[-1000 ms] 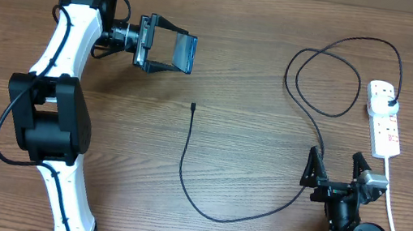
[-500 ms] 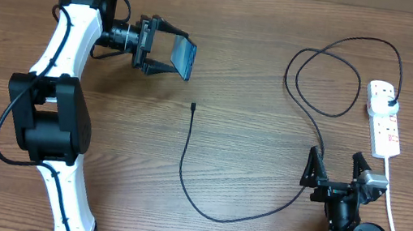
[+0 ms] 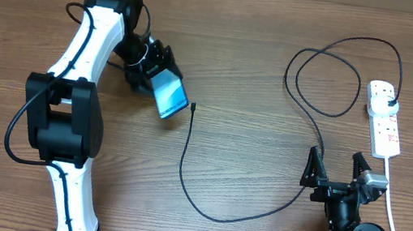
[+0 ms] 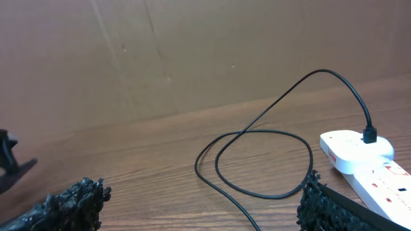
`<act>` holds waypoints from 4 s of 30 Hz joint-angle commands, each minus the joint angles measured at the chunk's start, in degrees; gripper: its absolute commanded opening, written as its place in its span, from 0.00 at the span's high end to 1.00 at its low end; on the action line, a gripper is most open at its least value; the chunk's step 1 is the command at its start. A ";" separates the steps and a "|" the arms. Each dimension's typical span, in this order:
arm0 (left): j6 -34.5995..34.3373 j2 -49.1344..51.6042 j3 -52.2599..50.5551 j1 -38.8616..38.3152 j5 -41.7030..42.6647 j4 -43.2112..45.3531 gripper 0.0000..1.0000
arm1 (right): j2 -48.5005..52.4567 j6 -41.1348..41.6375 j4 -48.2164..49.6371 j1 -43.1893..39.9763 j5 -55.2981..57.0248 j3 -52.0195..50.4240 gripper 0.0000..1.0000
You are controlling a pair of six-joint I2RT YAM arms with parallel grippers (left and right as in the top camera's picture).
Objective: Plug charger to phone and switch on socket
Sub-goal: 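Move the right gripper left toward the USB-C cable end, then grasp the USB-C cable end with the right gripper and lift it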
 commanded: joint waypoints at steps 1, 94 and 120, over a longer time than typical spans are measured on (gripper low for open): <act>1.49 -0.37 1.57 -0.55 -12.33 -2.05 0.44 | -0.52 0.15 0.15 0.37 0.52 -0.61 0.00; -4.09 -0.37 1.57 7.10 -22.71 -1.27 0.37 | 113.31 24.81 -17.64 32.48 -18.95 71.97 0.47; -3.89 -0.37 1.57 7.19 -22.73 -2.29 0.37 | 124.61 31.56 -11.34 32.46 -23.76 71.97 0.70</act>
